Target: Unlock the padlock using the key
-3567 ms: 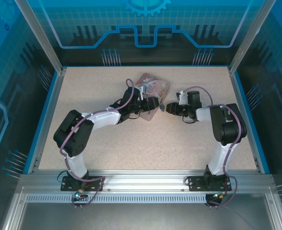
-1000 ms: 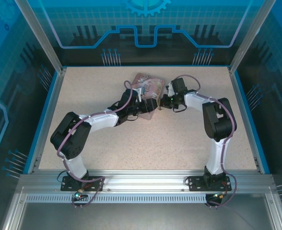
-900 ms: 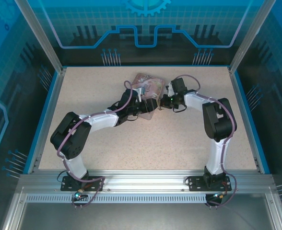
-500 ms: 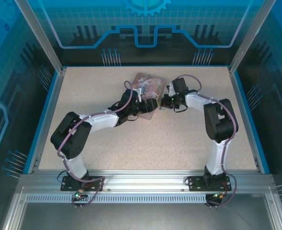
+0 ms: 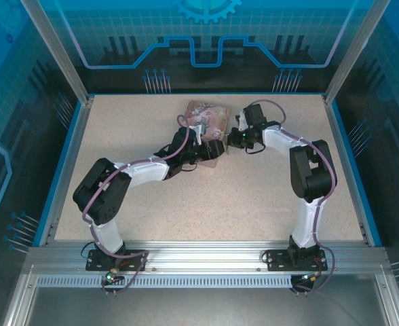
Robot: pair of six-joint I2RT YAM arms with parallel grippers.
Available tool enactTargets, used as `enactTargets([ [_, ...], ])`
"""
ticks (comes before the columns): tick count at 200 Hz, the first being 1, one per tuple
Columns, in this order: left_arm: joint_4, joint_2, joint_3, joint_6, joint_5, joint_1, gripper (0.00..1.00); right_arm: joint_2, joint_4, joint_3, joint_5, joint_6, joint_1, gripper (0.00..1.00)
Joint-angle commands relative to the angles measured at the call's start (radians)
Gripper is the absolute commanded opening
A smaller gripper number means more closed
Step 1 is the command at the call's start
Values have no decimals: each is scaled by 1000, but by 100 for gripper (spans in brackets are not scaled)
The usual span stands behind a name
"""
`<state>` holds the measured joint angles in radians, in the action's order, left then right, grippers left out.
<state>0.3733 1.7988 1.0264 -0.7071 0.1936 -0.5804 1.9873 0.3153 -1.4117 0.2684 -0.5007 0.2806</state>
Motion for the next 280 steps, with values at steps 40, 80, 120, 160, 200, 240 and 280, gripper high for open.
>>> enactTargets([
  [40, -261, 86, -37, -25, -3, -16, 69, 31, -79, -52, 11, -24, -38, 4],
  [80, -271, 78, -36, -19, -8, -16, 70, 2, -92, 11, -28, -22, -53, 3],
  [120, -268, -6, -30, 2, 8, -11, 73, -152, -32, 105, -72, 70, -56, 4],
  [160, -320, -155, 16, 48, 28, 33, 81, -344, 56, 272, 121, 123, -51, 5],
  [200, -337, -299, -3, 54, 49, 104, 86, -450, 100, 456, 294, 98, 38, 6],
  [240, -358, -429, -72, 59, 36, 168, 90, -433, 9, 598, 332, 7, 124, 6],
  [280, -396, -510, -119, 73, 18, 199, 91, -399, 40, 608, 252, 8, 119, 13],
])
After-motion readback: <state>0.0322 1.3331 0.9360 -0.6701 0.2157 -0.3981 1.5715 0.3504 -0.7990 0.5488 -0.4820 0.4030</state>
